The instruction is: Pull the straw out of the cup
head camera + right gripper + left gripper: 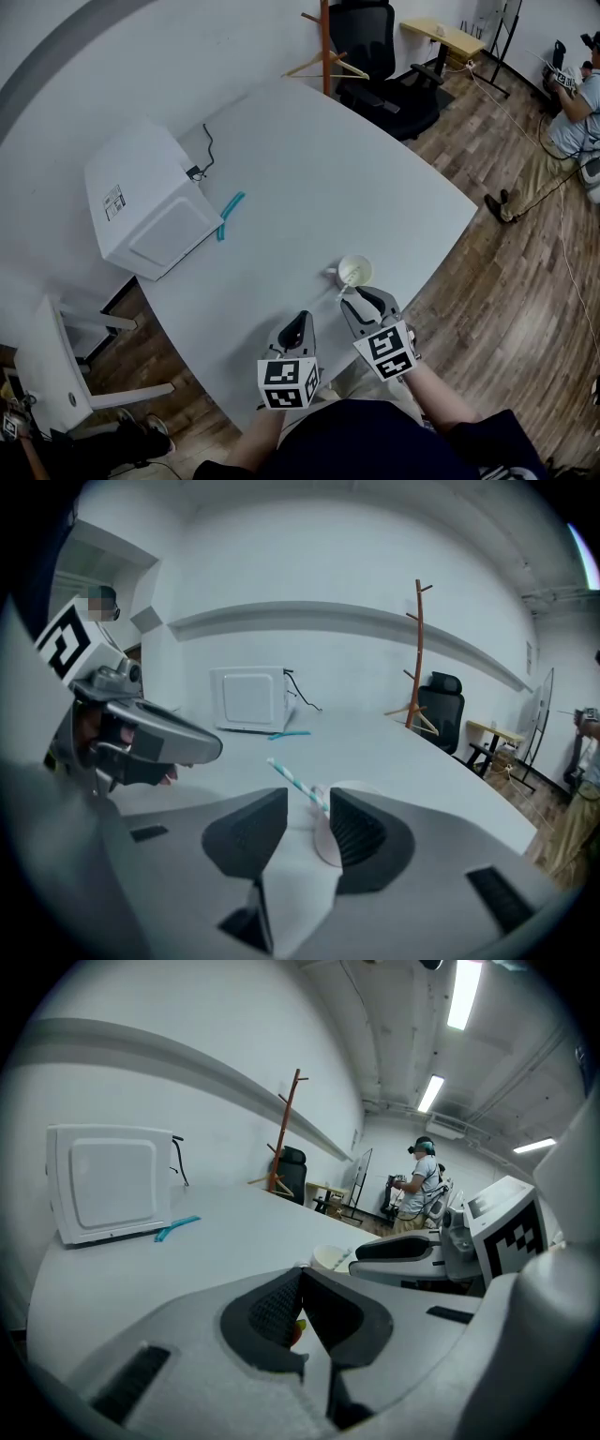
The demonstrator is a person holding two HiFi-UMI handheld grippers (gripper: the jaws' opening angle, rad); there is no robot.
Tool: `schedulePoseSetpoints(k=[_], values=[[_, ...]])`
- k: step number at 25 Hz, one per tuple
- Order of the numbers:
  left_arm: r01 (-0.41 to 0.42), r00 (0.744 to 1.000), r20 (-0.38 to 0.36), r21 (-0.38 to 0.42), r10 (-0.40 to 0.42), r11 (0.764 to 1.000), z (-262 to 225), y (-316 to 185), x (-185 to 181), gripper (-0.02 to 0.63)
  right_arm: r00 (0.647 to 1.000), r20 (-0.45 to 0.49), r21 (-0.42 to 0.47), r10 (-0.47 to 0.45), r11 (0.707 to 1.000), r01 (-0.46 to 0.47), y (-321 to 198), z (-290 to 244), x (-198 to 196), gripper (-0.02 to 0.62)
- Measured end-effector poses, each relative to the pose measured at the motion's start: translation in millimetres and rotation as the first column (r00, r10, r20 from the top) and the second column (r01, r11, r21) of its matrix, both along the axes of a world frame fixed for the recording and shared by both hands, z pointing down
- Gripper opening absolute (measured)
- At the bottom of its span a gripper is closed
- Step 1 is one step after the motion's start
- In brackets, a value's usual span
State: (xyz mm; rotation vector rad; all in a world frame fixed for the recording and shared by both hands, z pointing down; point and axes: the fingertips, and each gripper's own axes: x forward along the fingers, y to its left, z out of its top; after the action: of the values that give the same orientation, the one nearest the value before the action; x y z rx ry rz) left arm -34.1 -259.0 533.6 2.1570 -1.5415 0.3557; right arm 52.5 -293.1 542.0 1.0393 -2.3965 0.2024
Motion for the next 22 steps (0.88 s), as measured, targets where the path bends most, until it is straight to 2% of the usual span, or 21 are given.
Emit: schedulePoseSetpoints(k=[9, 15, 18, 22], values=[[0.041, 0.999, -0.004, -0.002, -0.041, 0.999, 1.2, -12.1, -10.1, 0.015, 0.996, -0.078, -0.013, -0.045, 0.999, 0.044, -17.2, 18.4, -4.8, 0.124], [0.050, 0.999, -0.005, -0.010, -0.050, 0.999, 4.9, -17.0, -15.4, 0.015, 0.995, -0.092, -0.012, -0.043, 0.999, 0.042, -25.7, 23.4, -6.3, 0.123], [0.048, 0.999, -0.005, -0.011, -0.049, 0.999, 5.4, -18.3, -15.8, 0.015, 0.997, -0.077, 0.012, -0.024, 1.000, 0.025, -29.9, 17.2, -5.1, 0.083], [0.043, 0.999, -0.009, -0.005, -0.043, 0.999, 3.3, -17.7, -12.2, 0.017, 0.997, -0.076, 0.041, -0.005, 0.999, 0.008, -32.3, 10.0, 0.1, 0.066]])
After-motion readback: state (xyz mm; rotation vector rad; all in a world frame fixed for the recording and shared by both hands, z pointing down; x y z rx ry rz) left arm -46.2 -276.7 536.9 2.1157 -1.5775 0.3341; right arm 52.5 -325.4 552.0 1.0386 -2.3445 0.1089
